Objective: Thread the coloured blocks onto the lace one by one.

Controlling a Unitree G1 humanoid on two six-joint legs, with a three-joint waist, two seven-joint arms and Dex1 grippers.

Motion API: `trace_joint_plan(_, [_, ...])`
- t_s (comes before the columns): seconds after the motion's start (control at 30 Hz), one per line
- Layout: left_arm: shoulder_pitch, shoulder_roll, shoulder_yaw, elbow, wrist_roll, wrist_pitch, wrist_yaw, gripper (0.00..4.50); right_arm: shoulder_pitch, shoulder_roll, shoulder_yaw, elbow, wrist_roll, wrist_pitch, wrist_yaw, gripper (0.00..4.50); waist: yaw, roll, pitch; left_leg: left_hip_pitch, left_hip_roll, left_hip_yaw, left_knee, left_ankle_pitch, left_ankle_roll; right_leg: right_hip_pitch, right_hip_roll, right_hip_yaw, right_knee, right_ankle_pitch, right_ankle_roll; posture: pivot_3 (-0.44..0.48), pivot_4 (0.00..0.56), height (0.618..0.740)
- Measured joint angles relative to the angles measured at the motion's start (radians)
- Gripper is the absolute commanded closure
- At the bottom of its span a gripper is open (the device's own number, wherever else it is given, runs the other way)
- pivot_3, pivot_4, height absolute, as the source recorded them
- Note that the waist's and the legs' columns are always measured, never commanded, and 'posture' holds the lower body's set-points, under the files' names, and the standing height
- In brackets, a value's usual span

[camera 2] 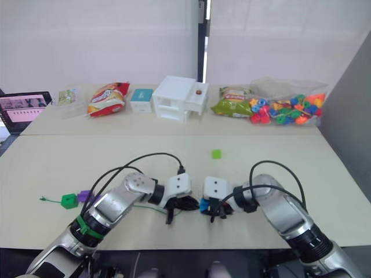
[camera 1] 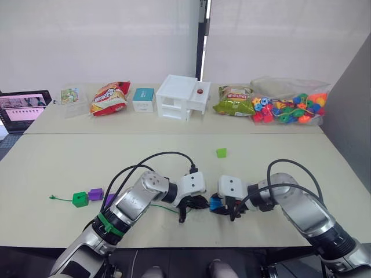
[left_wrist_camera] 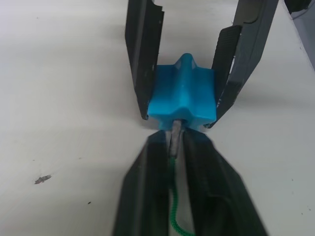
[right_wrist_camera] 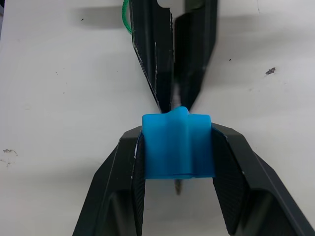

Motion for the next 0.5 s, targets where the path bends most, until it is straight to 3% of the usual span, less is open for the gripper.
trace_joint_plan(0.13, [0.008,0.036,0.031,-0.046,-0.002,-0.011,-0.004,1.59,0.007,0.003,0.000,-0.003,0.002,-0.009,-0.012,3.14,-0.007,0.000,0.000,0.000,0.000,0.000,0.000,0.000,0.000,-0.001,0.000,0.000,0.001,0.000,0.000,0.000,0.150,0.740])
trace_joint_plan(0.33, [0.097,0.119,0.096,-0.116,-0.050,-0.001,-0.028,1.59,0.010,0.003,0.000,-0.003,0.002,-0.016,-0.020,3.14,-0.010,0.000,0.000,0.000,0.000,0.000,-0.001,0.000,0.000,-0.002,0.000,0.000,0.001,0.000,0.000,0.000,0.150,0.740])
trace_joint_plan(0.5, [0.156,0.123,0.098,-0.119,-0.058,-0.014,-0.011,1.59,0.010,0.004,0.000,-0.002,0.006,-0.015,-0.022,3.14,-0.009,0.000,0.000,-0.001,0.000,0.000,-0.001,0.000,0.000,-0.002,0.000,0.000,0.001,0.000,0.000,0.000,0.150,0.740])
